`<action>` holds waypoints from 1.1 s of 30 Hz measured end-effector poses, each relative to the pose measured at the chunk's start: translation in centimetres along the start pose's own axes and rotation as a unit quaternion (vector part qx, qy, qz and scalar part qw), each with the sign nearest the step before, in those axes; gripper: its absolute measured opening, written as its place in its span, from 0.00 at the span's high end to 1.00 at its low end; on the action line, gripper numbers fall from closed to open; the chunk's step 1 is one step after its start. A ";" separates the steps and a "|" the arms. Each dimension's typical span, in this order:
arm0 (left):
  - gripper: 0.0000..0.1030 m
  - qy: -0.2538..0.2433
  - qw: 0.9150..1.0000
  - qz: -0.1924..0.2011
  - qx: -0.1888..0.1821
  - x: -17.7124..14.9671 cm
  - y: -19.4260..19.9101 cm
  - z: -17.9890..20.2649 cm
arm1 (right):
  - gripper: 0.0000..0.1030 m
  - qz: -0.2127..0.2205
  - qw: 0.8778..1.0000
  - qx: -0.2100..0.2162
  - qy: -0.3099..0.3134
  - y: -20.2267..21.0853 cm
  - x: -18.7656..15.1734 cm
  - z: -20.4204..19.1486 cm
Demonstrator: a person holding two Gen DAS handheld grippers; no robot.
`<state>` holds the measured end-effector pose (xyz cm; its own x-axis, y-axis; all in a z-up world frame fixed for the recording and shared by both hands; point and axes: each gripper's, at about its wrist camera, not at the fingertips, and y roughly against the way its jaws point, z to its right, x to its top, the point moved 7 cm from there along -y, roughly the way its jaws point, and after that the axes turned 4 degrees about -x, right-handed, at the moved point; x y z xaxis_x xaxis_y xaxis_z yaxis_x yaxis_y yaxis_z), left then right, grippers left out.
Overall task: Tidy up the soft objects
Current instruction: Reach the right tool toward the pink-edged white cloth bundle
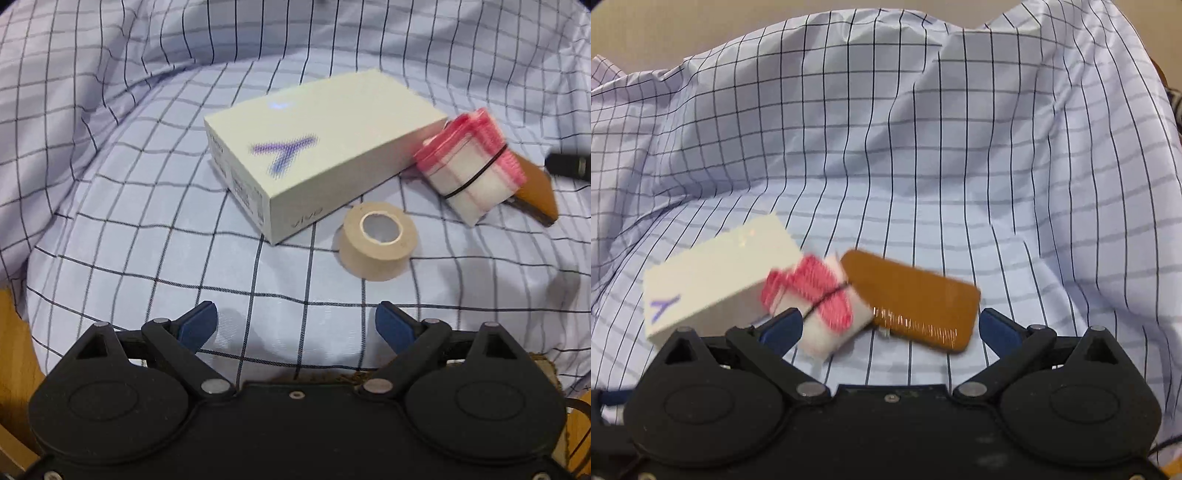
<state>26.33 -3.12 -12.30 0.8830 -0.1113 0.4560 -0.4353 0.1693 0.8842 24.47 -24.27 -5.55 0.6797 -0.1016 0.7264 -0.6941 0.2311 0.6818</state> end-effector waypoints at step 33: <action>0.02 0.002 1.000 -0.008 0.005 -0.1 -1.3 -0.6 | 0.01 -0.059 0.994 -0.087 0.018 -2.8 -3.7 5.4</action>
<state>26.92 -2.73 -13.61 0.8904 -0.1104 0.4415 -0.4229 0.1582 0.8923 22.62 -29.82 -9.68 0.7644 -0.1048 0.6362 -0.5593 0.3833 0.7351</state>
